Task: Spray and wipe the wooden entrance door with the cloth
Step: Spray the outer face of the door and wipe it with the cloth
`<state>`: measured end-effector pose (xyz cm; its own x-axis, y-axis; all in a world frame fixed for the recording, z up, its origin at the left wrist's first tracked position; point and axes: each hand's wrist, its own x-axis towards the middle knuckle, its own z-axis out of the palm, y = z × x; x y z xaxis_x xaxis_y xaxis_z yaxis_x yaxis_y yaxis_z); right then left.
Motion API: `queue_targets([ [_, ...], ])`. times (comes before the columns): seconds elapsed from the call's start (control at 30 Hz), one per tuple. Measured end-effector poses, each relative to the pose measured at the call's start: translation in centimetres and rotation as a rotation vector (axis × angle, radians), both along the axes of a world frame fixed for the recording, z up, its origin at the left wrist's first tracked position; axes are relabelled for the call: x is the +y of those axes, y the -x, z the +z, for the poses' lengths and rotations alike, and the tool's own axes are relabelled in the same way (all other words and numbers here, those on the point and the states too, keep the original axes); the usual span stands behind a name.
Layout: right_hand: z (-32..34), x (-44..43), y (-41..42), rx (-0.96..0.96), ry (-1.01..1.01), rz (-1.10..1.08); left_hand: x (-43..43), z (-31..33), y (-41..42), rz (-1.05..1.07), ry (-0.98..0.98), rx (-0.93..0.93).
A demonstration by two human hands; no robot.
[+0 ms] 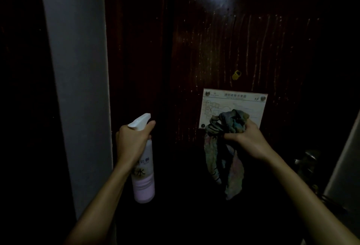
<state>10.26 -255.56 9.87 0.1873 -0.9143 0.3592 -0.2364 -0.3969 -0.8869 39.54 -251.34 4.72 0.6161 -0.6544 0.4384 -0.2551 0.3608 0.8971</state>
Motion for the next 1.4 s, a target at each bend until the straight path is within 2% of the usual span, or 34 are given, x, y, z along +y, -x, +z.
queue_targets([
  [0.1, -0.3, 0.1, -0.1, -0.007, -0.004, -0.006, 0.1, -0.9, 0.3, -0.045, 0.008, -0.009],
  [0.43, -1.8, 0.0, -1.5, 0.007, -0.013, 0.008, -0.3, -1.9, 0.5, 0.006, -0.019, 0.018],
  [0.67, -3.5, -0.4, -1.7, 0.025, -0.047, -0.004, 0.3, -3.5, 0.6, 0.051, -0.120, -0.014],
  [0.83, -3.8, -0.1, -1.7, 0.027, -0.067, -0.016, 0.3, -4.9, 0.3, -0.039, -0.133, -0.007],
  [1.0, -4.3, 0.2, -1.4, 0.028, -0.066, -0.035, 0.6, -5.4, 0.7, 0.051, -0.124, 0.006],
  [1.17, -4.8, 0.5, -0.9, 0.043, -0.062, -0.027, 0.5, -6.4, 1.0, -0.015, -0.146, -0.030],
  [1.3, -4.9, 0.8, -0.7, 0.032, -0.085, -0.027, 0.9, -7.8, 1.4, 0.078, -0.202, -0.051],
  [1.4, -5.0, 0.8, -0.6, 0.021, -0.097, -0.028, 1.0, -8.5, 1.4, 0.052, -0.202, -0.051],
])
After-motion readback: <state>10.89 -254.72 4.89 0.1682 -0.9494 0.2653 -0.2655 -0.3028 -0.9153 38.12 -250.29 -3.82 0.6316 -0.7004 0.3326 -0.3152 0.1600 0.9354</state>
